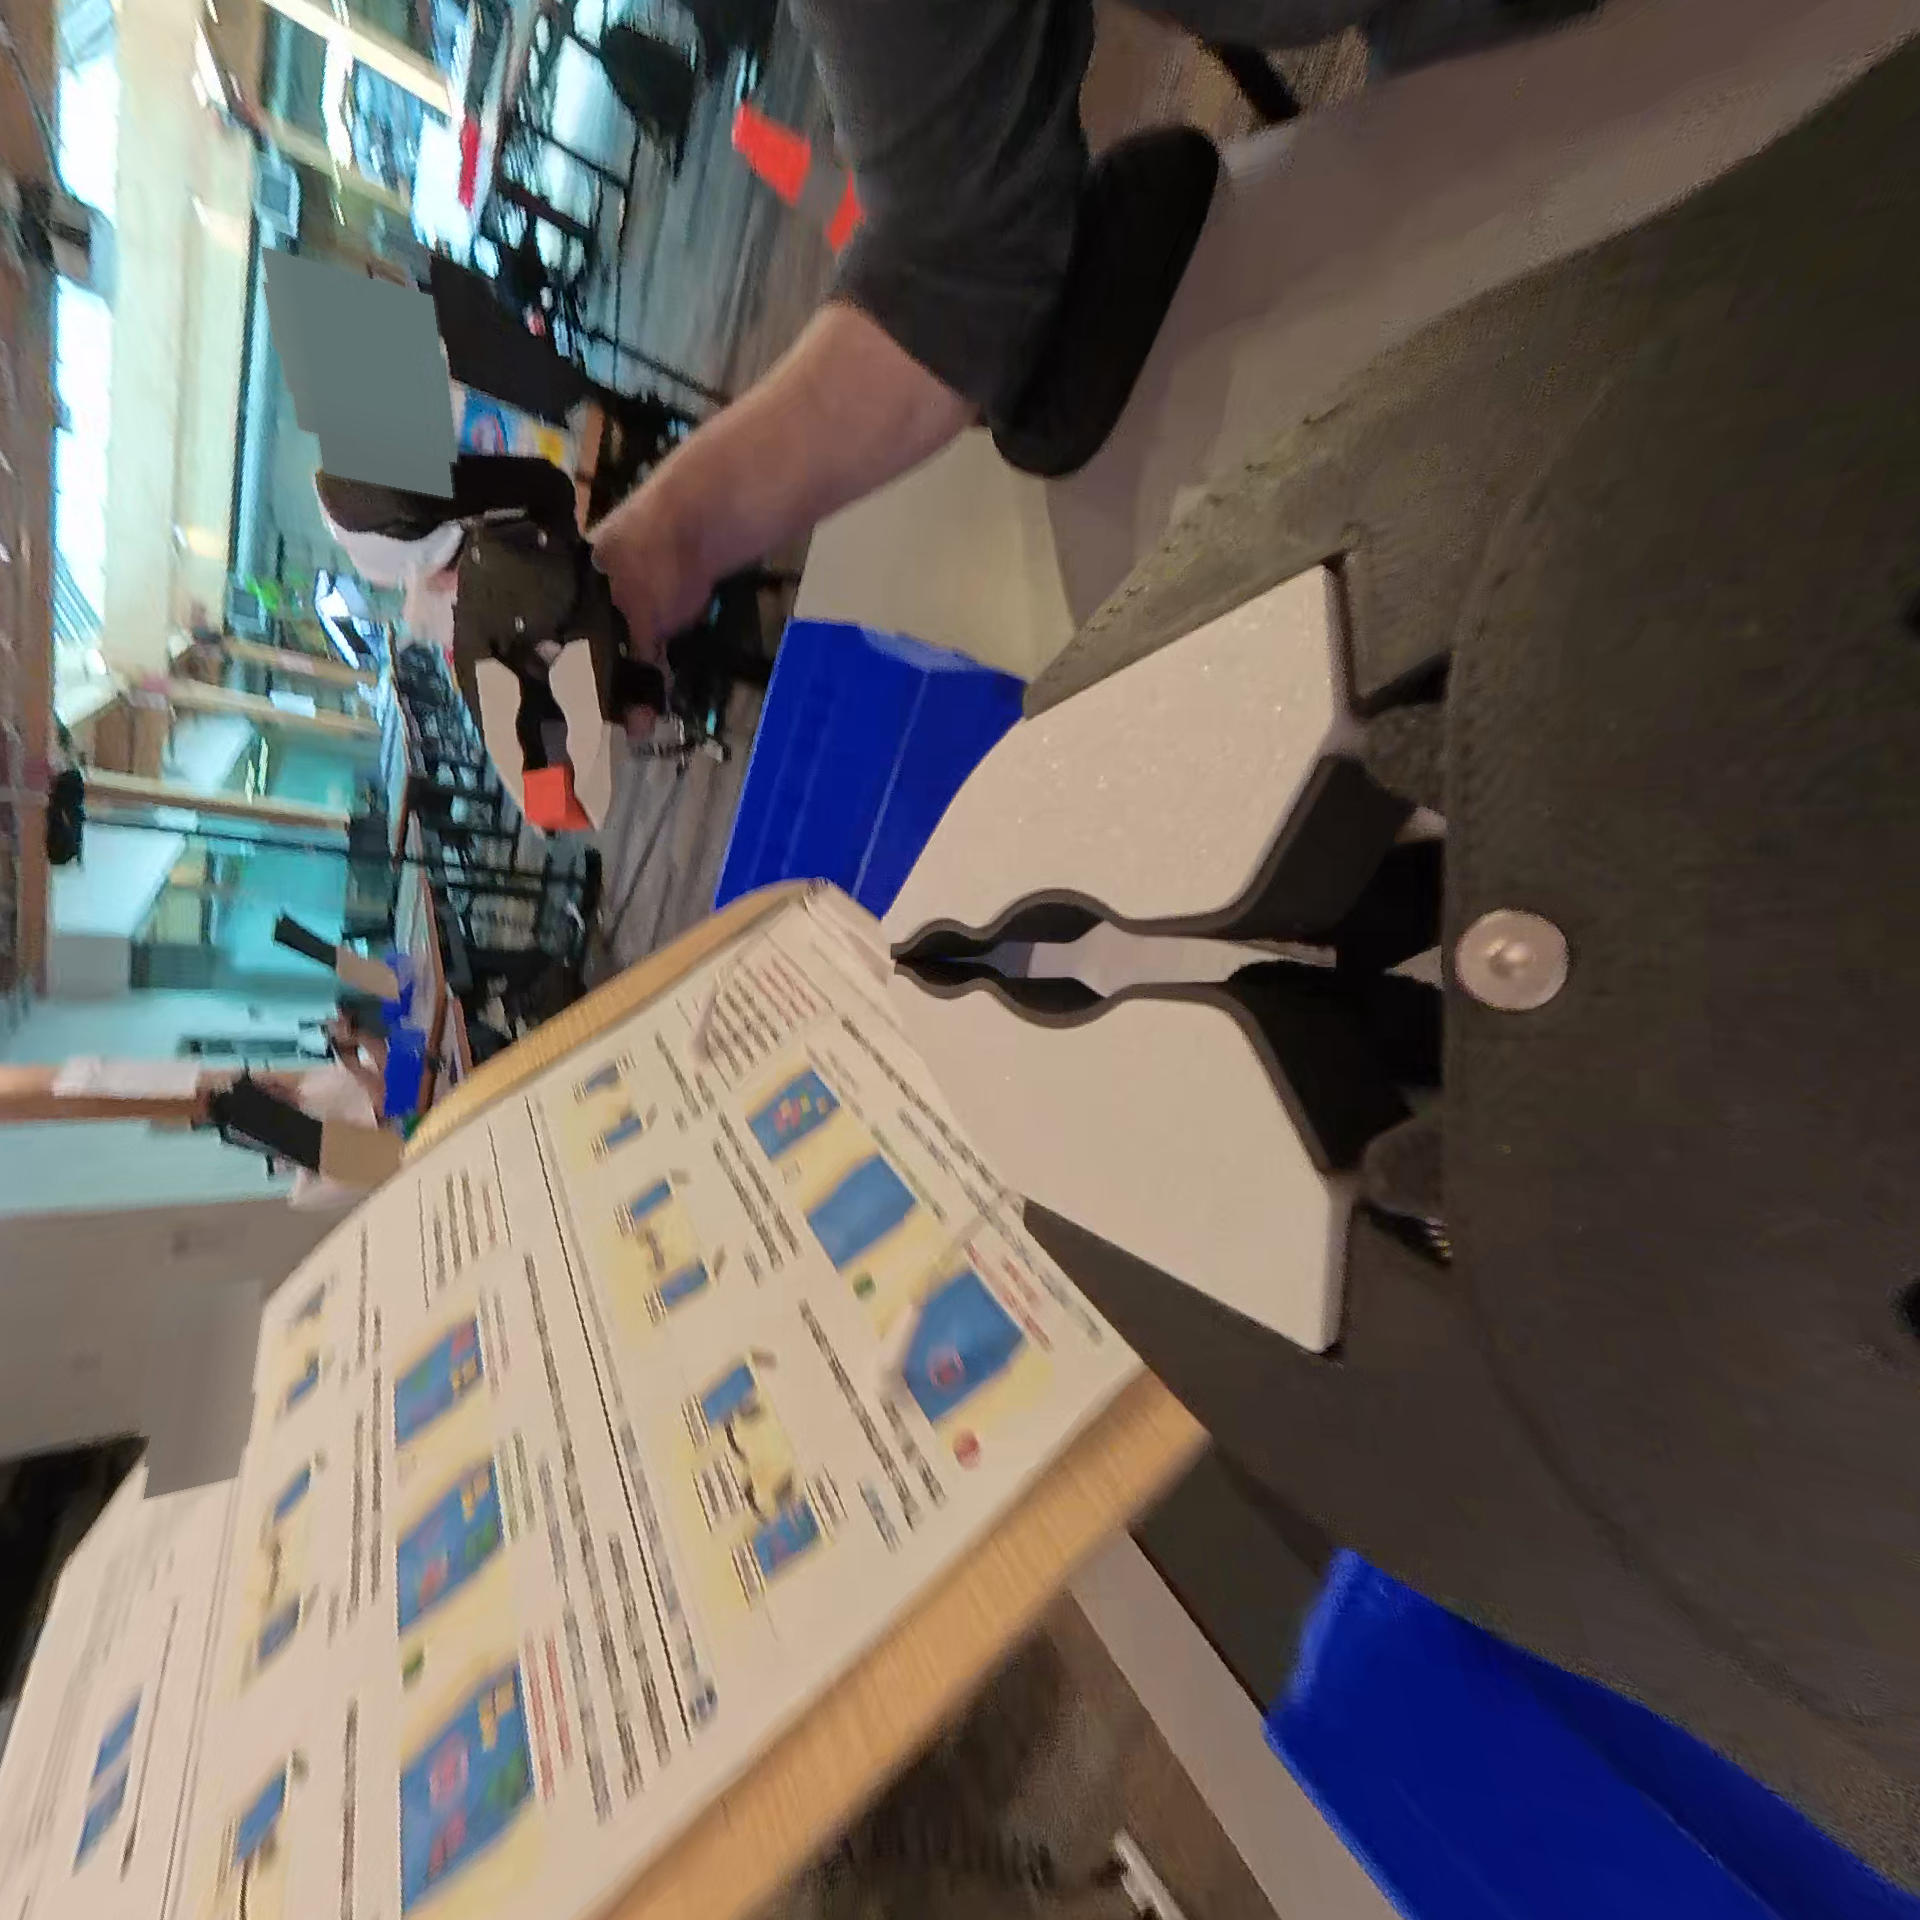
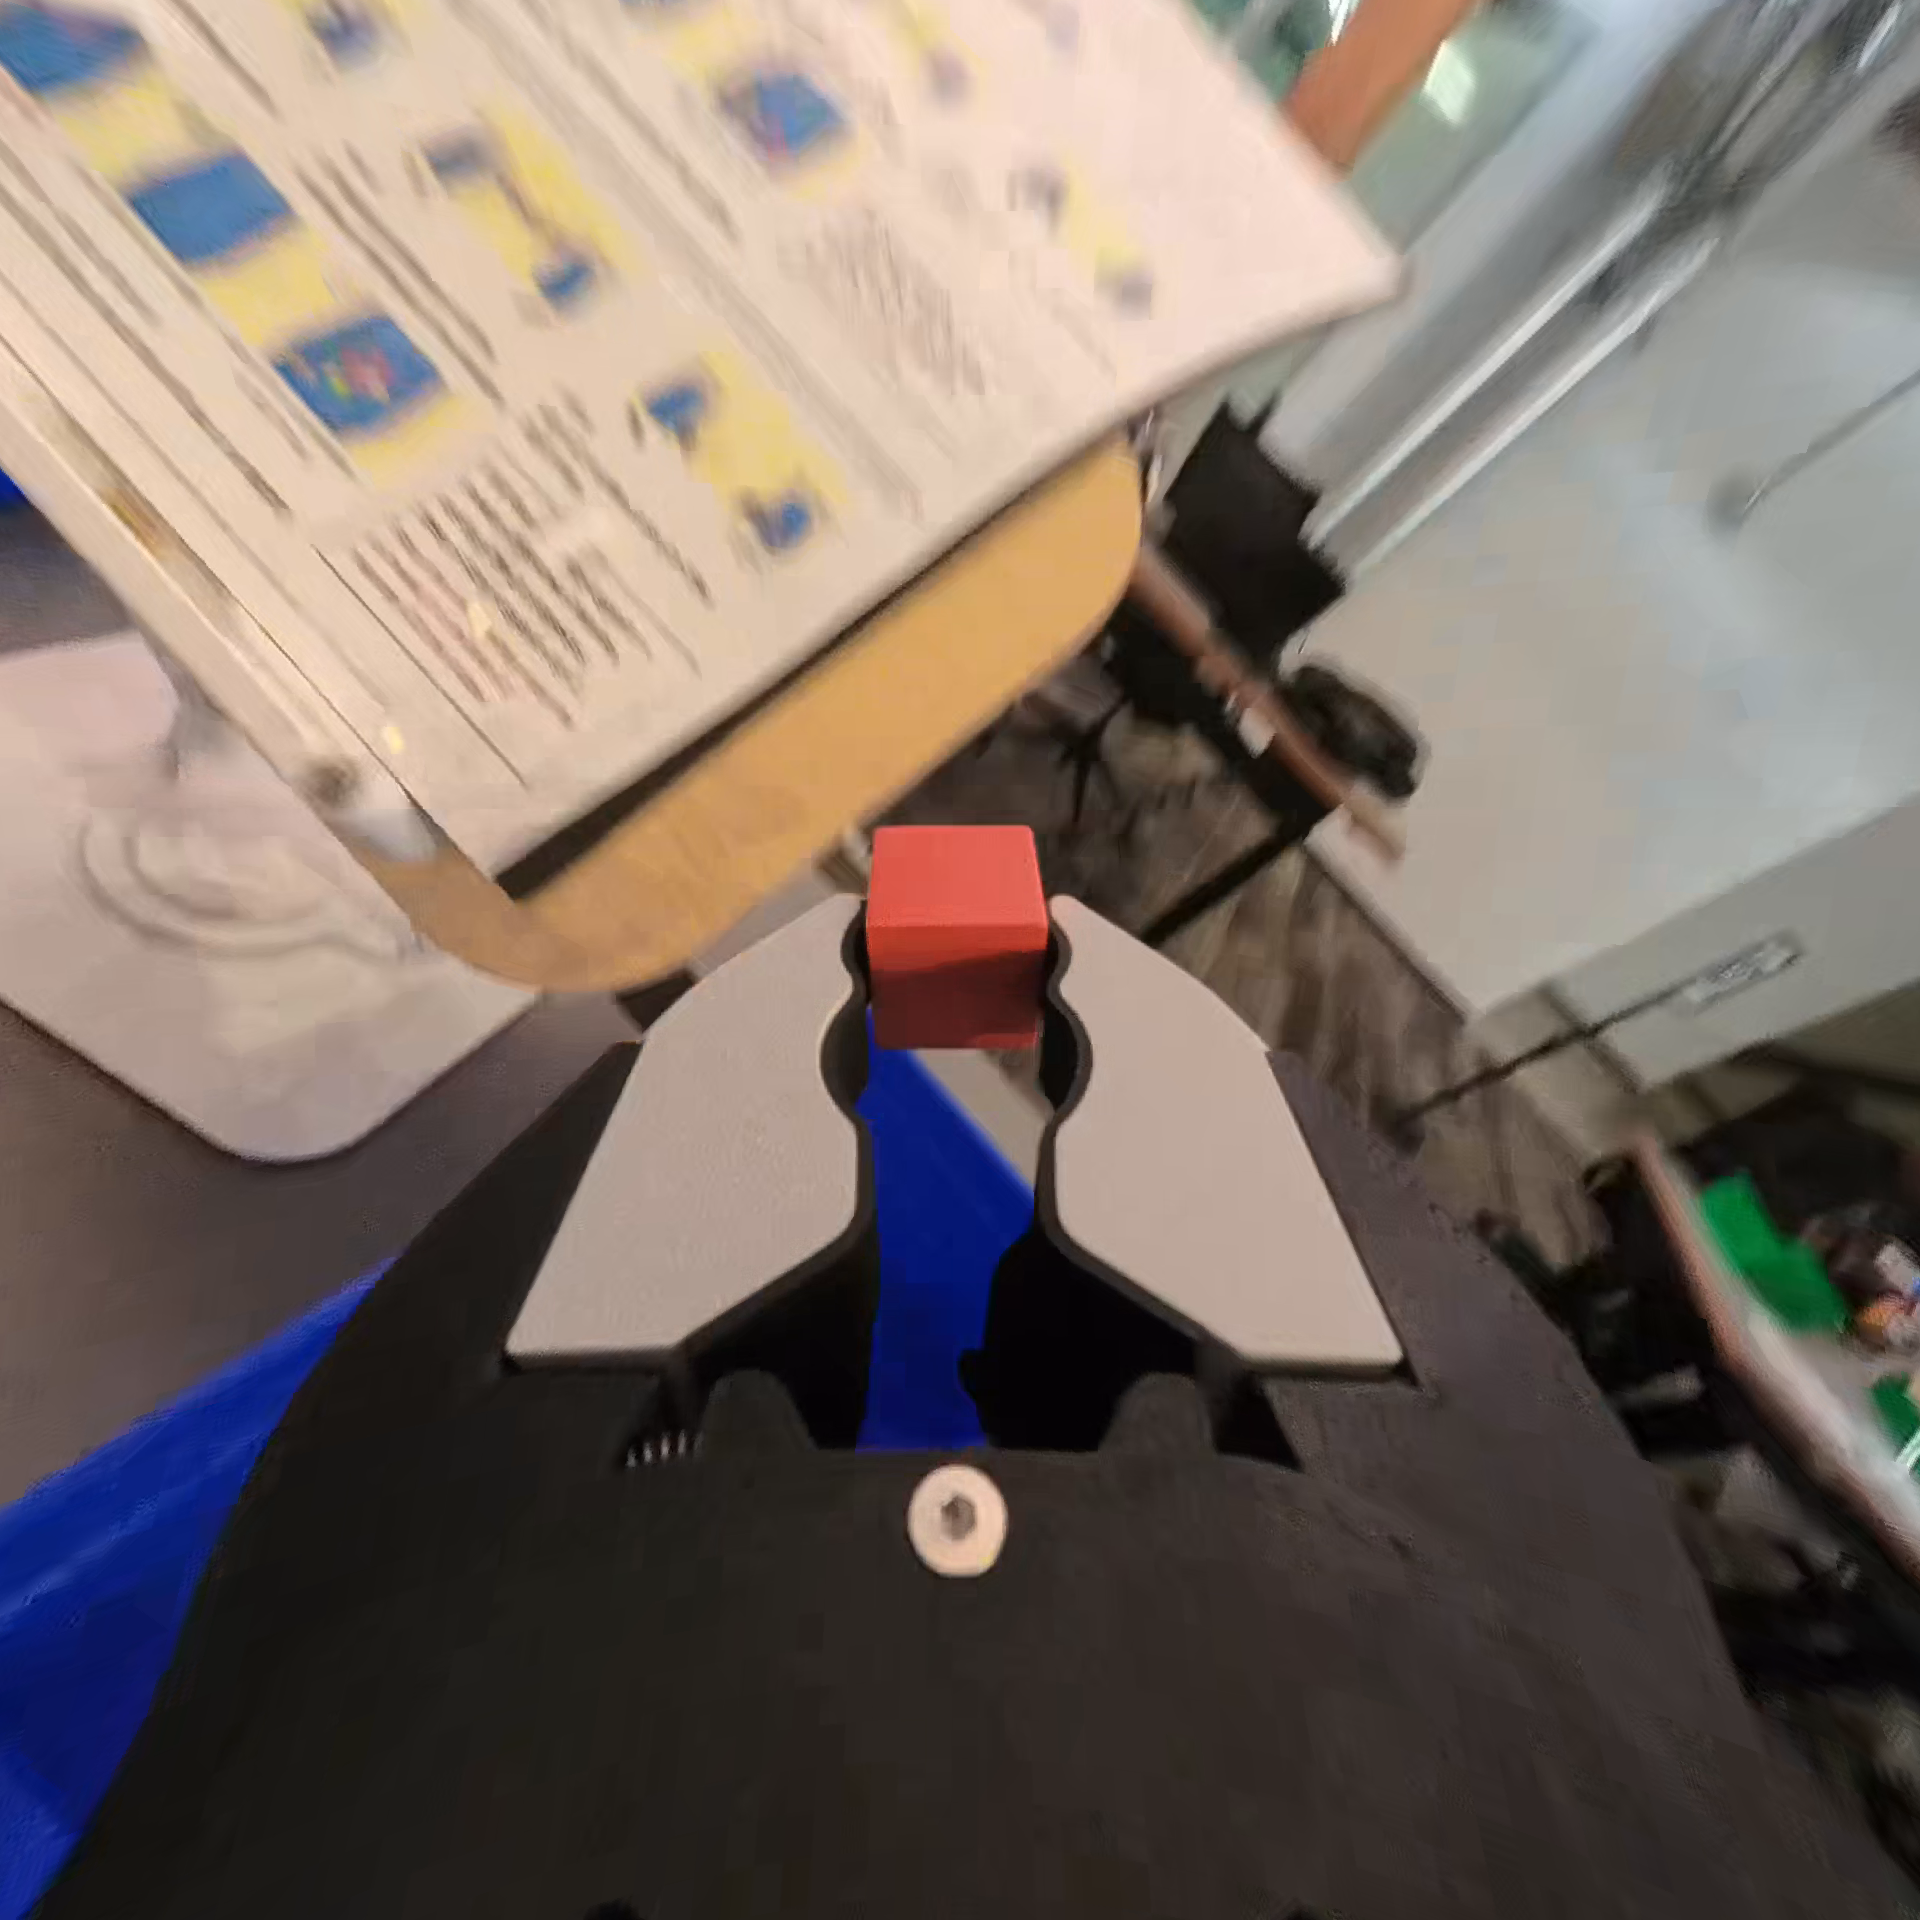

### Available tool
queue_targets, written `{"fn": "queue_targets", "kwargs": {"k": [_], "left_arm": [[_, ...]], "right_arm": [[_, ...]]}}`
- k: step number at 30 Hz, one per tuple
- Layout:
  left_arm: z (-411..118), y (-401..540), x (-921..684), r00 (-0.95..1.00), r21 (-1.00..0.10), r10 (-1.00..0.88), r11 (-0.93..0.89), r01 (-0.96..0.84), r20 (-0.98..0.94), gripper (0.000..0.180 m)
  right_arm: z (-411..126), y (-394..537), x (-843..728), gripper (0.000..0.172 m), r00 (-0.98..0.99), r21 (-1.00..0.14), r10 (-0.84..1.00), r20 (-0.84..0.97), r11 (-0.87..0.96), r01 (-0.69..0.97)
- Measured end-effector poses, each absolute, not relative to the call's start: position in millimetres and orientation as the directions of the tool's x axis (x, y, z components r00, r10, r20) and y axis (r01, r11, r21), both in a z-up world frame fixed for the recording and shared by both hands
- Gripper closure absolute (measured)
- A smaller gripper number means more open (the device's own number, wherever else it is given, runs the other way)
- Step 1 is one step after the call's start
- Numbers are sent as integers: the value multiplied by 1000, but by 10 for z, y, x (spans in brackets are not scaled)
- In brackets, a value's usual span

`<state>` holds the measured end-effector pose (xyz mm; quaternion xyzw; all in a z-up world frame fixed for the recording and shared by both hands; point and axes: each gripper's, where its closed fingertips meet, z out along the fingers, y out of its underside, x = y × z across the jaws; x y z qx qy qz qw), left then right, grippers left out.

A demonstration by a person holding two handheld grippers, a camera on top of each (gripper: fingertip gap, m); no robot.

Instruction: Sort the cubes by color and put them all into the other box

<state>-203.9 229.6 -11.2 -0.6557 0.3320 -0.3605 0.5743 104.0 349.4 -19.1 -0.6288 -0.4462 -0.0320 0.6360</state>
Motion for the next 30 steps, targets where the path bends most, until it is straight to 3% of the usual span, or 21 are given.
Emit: {"fn": "queue_targets", "kwargs": {"k": [7,14,23,25,30], "left_arm": [[-231,2469,-2486,651,-988,-756,-147,-54,77,180],[-508,2630,-2791,741,-965,-669,-225,-131,56,180],[-799,2744,-2978,782,-932,-620,-313,-181,56,180],[-849,2757,-2986,784,-925,-618,-326,-193,55,180],[-939,2788,-3052,804,-909,-594,-353,-219,37,180]], "right_arm": [[-1239,3913,1489,142,635,-690,644,427,-221,689],[-2062,3914,1592,141,634,-536,733,246,-442,719],[-2486,3899,1703,141,640,-431,749,175,-526,733],[-2522,3913,1741,131,649,-410,739,177,-544,732],[-2468,3927,1730,130,646,-421,739,193,-532,735]]}}
